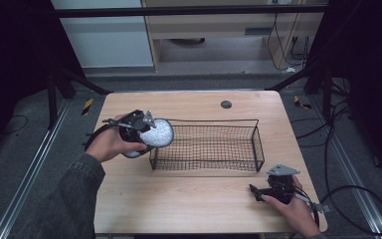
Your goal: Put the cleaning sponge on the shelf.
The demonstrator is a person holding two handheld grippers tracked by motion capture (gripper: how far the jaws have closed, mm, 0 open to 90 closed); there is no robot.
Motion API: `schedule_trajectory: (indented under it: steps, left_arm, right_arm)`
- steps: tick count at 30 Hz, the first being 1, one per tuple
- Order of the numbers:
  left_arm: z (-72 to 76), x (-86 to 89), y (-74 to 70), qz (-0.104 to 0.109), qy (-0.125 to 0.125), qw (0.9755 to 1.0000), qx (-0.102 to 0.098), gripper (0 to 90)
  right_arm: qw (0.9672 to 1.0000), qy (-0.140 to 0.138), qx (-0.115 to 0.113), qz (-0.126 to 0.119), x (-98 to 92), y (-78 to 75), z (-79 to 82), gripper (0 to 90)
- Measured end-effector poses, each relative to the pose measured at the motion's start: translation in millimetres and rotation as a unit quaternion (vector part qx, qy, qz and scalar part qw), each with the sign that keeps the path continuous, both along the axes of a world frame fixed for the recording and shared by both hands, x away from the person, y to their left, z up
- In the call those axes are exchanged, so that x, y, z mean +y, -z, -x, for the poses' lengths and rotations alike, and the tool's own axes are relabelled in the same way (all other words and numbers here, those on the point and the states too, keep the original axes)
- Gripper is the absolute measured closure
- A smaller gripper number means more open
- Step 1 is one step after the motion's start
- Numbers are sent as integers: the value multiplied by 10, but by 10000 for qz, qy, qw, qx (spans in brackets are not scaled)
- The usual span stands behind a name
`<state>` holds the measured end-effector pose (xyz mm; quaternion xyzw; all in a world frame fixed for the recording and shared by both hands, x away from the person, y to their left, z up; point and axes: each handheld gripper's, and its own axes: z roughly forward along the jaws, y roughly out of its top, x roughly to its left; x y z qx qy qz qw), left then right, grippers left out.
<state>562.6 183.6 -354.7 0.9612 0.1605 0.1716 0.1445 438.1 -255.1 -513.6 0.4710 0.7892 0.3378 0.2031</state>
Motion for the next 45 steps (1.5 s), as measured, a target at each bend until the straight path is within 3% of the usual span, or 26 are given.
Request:
schedule_trajectory:
  steps: [7,21,25,35,45]
  left_arm:
    - [-41,-227,6,-120,216,9997,41,171]
    - [-60,-488,9,-145,447,9989,14,170]
    - [-99,-599,41,-238,589,9980,-26,170]
    - [-191,-868,82,-159,731,9972,-32,169]
    - [-214,-1011,45,-167,841,9963,-87,168]
  right_arm:
    - [10000,-4,-1,2,-1,0,-1,16]
    - [10000,-6,2,5,-1,-1,-1,16]
    - [10000,-8,2,6,-1,-1,-1,16]
    - [10000,-17,3,2,-2,-1,-2,16]
    - [10000,-31,2,7,-4,-1,-5,16]
